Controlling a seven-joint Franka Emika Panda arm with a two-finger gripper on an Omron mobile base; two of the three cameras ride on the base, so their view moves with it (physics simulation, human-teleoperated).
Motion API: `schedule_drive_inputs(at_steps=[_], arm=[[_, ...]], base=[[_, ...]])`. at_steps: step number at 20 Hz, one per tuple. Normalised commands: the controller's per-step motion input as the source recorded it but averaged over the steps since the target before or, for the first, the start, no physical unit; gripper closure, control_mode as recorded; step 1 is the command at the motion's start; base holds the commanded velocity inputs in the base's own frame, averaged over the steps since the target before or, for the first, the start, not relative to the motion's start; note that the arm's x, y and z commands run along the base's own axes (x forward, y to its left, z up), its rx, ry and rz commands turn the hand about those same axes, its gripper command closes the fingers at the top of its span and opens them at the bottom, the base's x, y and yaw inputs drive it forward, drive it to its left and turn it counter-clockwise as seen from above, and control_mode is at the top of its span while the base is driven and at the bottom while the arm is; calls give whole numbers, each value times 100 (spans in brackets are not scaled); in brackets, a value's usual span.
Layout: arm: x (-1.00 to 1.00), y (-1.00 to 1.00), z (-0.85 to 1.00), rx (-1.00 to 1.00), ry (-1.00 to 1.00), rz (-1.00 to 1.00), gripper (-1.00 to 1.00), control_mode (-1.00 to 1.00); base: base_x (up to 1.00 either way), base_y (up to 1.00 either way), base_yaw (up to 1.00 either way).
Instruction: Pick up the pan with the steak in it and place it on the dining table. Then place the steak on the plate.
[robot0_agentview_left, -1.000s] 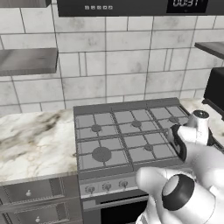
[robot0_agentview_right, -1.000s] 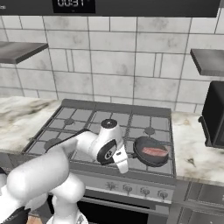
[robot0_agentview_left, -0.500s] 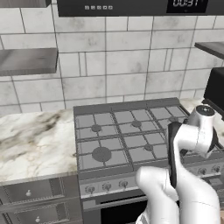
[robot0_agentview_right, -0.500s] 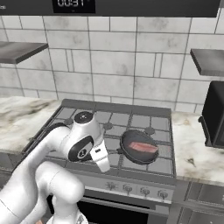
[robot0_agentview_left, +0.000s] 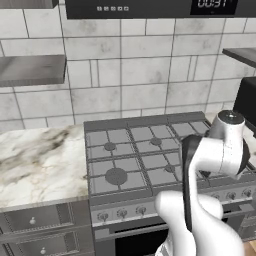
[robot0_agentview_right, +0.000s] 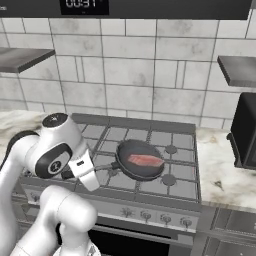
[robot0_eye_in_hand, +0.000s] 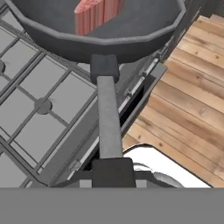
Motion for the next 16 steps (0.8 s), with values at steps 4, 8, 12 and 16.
schedule_drive_inputs(at_steps=[4,8,12,16], arm=[[-62,40,8,-23,-10,15,100,-100],[-68,15,-11,-27,-21,12,100,-100],[-66,1,-15,-18,-35,8,100,-100],[-43,5,-1,-11,-33,5,100,-100]], base=[[0,0,0],[0,0,0],[0,0,0],[0,0,0]])
